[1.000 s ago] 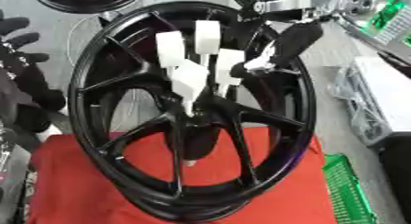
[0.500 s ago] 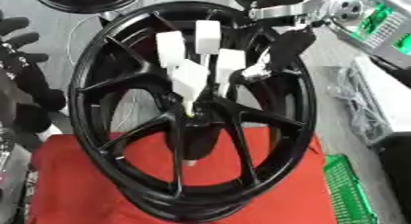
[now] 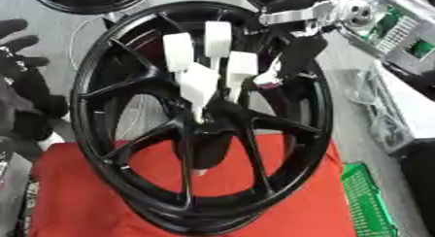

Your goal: Pull the pin out of the wheel hub.

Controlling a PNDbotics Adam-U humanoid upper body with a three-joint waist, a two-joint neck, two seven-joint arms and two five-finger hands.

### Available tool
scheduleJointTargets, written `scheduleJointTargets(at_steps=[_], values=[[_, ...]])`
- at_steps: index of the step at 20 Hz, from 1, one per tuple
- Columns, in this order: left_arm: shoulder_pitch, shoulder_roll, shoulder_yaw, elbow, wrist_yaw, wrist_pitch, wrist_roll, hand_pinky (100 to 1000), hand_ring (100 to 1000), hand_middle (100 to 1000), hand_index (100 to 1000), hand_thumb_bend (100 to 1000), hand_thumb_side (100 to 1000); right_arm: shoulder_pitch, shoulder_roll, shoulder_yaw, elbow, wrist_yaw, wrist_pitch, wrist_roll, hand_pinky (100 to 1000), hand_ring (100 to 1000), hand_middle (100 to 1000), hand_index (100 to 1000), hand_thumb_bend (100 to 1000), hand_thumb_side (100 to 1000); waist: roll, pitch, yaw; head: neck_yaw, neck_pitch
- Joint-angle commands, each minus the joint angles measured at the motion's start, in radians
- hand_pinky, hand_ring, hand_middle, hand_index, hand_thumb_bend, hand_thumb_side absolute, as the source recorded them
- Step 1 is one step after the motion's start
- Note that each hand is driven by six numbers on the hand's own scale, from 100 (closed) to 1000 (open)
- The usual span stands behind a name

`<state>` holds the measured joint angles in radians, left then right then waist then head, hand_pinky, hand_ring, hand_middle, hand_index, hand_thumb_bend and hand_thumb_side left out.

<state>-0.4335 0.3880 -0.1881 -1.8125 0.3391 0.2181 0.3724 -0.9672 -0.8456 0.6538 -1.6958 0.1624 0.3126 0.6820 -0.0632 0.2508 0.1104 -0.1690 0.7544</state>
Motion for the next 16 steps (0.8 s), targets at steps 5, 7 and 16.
scheduleJointTargets(at_steps=[5, 7, 16], values=[[-0.015, 0.017, -0.001, -0.014, 0.003, 0.0, -0.007, 642, 781, 768, 682, 140, 792, -0.013, -0.003, -0.02, 0.002, -0.01, 0.018, -0.022, 800, 741, 503, 737, 265, 322, 0.007, -0.022, -0.001, -0.003, 0.004], [-0.014, 0.017, -0.001, -0.014, 0.003, 0.0, -0.007, 642, 781, 768, 682, 140, 792, -0.014, -0.001, -0.02, 0.002, -0.015, 0.022, -0.034, 795, 736, 494, 728, 251, 313, 0.007, -0.022, -0.001, -0.003, 0.005], [-0.016, 0.016, -0.002, -0.014, 0.004, 0.001, -0.009, 642, 783, 769, 681, 139, 790, -0.008, 0.007, -0.019, 0.004, -0.016, 0.027, -0.054, 732, 648, 406, 631, 166, 222, 0.006, -0.023, 0.001, -0.003, 0.007]])
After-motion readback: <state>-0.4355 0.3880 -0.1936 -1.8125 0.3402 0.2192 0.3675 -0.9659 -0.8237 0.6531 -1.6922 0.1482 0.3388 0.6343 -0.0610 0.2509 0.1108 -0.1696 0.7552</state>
